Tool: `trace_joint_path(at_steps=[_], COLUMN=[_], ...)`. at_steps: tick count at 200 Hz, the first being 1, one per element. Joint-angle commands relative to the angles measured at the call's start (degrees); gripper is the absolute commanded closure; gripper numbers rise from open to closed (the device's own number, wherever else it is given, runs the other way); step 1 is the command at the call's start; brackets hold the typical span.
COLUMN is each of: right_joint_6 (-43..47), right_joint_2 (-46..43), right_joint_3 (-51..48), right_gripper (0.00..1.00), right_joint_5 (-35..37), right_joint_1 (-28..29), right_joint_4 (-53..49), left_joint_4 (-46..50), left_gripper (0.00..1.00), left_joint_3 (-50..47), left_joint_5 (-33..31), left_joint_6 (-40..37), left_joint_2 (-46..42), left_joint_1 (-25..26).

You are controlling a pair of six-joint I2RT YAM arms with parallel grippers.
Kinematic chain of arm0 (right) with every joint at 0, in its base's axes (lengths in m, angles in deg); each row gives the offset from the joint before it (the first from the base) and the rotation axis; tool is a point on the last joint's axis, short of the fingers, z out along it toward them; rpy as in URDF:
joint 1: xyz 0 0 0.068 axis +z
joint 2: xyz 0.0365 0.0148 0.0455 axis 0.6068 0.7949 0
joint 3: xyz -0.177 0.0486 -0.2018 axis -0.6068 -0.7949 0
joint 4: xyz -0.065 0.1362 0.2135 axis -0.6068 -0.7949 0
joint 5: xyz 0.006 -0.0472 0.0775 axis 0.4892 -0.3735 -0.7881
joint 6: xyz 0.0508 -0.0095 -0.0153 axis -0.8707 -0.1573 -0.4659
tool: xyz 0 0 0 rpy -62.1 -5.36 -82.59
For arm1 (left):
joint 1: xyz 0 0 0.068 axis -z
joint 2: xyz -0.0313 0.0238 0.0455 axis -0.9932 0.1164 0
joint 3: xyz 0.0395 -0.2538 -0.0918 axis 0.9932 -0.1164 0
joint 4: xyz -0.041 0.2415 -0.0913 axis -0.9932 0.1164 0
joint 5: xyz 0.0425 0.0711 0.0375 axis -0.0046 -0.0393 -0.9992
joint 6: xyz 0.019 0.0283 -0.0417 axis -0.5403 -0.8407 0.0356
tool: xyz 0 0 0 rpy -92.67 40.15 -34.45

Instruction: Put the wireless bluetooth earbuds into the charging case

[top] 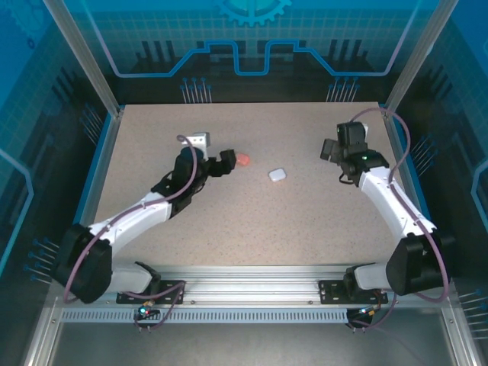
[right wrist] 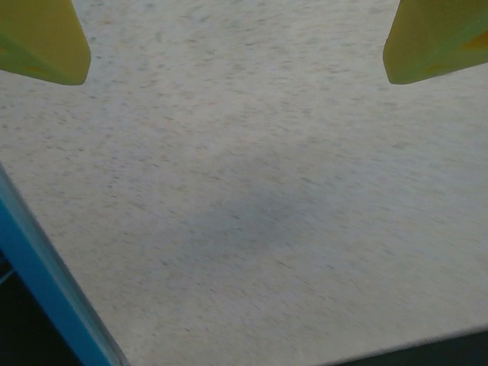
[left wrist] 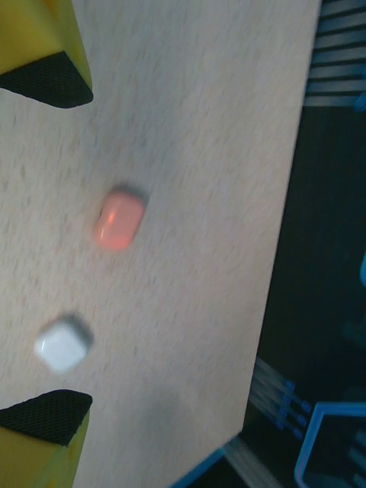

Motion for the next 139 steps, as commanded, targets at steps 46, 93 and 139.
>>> trace_joint_path(at_steps=[46,93,139], right_joint_6=[16.69,20.65,20.87], right_joint_2=[5.52,6.38,8.25], right_joint_3=[-24.27,-35.32,-38.02], right_gripper=[0.0,0.0,0.0], right_joint_5=[0.24,-10.99,-16.68], right_joint_1=[-1.4,-2.61,-4.31], right_joint_4=[43.14,64.93,70.66], left_joint_4=[-13.91,-36.17,-46.21], left_gripper=[0.01,0.01,0.01], left_joint_3=[-18.58,-26.33,-27.77], left_joint_5=[-6.46,-0.14,9.02], left_joint_6=[-24.46,-25.59,-23.83], left_joint_2=[-9.83,3.28,12.65], left_joint_1=[-14.75,-16.13,-20.7])
